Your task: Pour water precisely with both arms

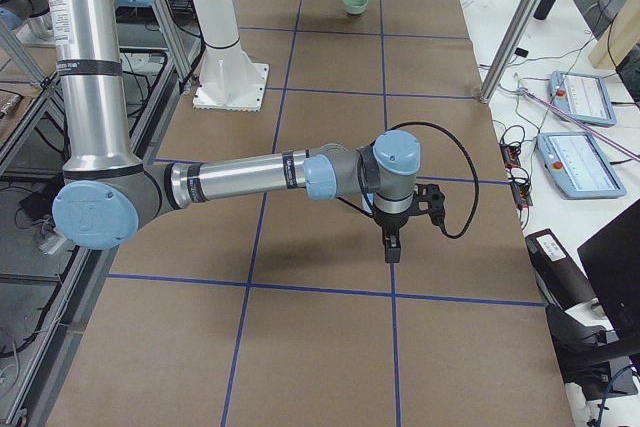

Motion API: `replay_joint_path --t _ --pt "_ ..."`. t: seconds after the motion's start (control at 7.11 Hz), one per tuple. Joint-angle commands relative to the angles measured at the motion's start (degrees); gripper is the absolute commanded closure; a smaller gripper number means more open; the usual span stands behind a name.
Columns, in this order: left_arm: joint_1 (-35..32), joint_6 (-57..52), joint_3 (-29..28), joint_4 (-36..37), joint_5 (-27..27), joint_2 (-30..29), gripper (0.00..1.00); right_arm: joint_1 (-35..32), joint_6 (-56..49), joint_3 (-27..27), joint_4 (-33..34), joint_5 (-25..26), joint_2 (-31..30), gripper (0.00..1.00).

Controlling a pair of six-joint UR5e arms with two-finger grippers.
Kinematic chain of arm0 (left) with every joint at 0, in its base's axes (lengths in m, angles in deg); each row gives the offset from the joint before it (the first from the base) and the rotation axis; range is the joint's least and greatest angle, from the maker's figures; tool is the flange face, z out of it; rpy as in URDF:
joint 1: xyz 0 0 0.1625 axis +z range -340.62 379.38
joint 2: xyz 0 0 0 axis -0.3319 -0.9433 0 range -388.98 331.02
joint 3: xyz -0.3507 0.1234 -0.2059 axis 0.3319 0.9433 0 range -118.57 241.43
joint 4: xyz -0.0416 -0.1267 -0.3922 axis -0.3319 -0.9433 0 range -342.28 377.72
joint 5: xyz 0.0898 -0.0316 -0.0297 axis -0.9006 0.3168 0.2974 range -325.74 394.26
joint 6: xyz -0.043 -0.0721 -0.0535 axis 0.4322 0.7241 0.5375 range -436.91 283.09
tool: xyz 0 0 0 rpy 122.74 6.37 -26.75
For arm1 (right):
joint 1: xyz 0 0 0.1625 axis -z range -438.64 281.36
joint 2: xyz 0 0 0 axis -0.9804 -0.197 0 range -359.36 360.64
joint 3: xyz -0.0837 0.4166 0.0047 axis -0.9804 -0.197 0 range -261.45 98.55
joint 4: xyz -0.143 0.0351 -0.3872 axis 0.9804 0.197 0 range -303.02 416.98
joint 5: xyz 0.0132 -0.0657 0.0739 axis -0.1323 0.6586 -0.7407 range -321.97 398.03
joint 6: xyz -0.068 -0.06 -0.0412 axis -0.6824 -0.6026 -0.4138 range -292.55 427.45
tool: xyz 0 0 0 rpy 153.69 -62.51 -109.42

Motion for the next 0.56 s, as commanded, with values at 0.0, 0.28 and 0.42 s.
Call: replay_joint_path --t 0.0,0.28,0.42 --pt "-0.01 4.02 1.25 4.05 0.78 -5.35 1.00 0.00 0.00 0.39 0.00 0.00 0.00 0.00" --pt "0.34 11.32 1.79 4.06 0.60 -9.83 1.00 0.00 0.00 0.39 0.00 0.00 0.00 0.00" --pt "2.26 15.62 1.79 4.15 0.25 -12.12 1.00 0.00 0.00 0.39 0.00 0.00 0.00 0.00"
